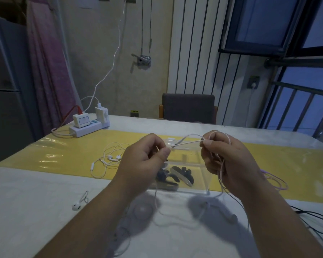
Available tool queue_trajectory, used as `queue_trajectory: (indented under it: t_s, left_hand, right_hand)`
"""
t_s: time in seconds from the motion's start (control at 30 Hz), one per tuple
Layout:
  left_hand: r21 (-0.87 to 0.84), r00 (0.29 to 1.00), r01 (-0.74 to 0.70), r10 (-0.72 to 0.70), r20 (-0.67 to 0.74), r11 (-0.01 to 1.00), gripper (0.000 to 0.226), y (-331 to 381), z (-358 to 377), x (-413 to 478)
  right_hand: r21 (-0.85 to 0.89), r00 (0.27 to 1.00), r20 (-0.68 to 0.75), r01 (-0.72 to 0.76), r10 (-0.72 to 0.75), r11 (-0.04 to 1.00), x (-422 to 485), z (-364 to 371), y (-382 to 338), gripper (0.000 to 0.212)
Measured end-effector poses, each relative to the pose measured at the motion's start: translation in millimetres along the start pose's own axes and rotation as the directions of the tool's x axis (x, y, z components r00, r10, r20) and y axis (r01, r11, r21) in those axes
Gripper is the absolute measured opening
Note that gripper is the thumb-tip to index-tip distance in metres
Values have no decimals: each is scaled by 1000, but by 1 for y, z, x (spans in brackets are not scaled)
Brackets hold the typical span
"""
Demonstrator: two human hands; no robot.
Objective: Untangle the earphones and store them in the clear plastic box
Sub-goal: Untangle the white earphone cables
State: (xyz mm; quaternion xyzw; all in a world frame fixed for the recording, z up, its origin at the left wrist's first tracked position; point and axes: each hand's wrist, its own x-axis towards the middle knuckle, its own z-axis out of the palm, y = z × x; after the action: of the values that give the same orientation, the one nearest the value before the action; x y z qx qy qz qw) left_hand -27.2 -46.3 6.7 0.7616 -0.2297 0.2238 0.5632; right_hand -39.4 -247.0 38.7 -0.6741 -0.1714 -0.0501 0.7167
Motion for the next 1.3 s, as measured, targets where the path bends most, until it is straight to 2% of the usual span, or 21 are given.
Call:
queue_trajectory:
  t_s: [0.13, 0.23, 0.37, 0.53, 0.7, 0.87, 1.0, 1.1, 1.2, 1.3]
  left_hand:
    - [17, 990, -75, 76, -121, 997, 14, 1, -2, 1]
    - [-10, 972, -76, 71, -224, 997, 16, -2, -2, 3]
    - [-245, 948, -23, -56, -312, 969, 25, -1, -6, 5]
    - [-210, 911, -22, -67, -407, 977, 17, -3, -9, 9]
    - [-153, 876, -31, -47, -480, 988, 14, -4, -12, 8]
    - [-160, 872, -16, -65, -486, 987, 15, -6, -11, 7]
    - [-158, 872, 2, -79, -483, 987, 15, -6, -12, 8]
    - [-148, 913, 25, -83, -398, 989, 15, -3, -12, 6]
    - [-133, 944, 26, -68, -322, 991, 25, -2, -10, 5]
    - [-10, 963, 20, -21, -268, 1000, 38, -5, -9, 3]
  right_hand:
    - [-105, 999, 24, -27, 30, 994, -2, -2, -3, 14]
    - [-224, 995, 68, -57, 74, 973, -3, 0, -7, 21]
    - [-279, 994, 55, -73, 92, 957, -4, -2, -11, 34]
    - [-242, 997, 58, -39, 55, 970, -5, -4, -13, 19]
    - [-275, 998, 66, 7, 11, 962, -6, -6, -16, 20]
    - [-328, 994, 74, -47, 76, 943, -7, -5, -17, 15]
    - [-275, 992, 106, -30, 62, 961, -10, 0, -19, 9]
    - [-262, 991, 118, -27, 60, 965, -11, 2, -20, 12]
    - [-264, 991, 101, -53, 83, 963, -10, 3, -18, 16]
    - [-293, 992, 90, -59, 89, 954, -9, 5, -15, 11]
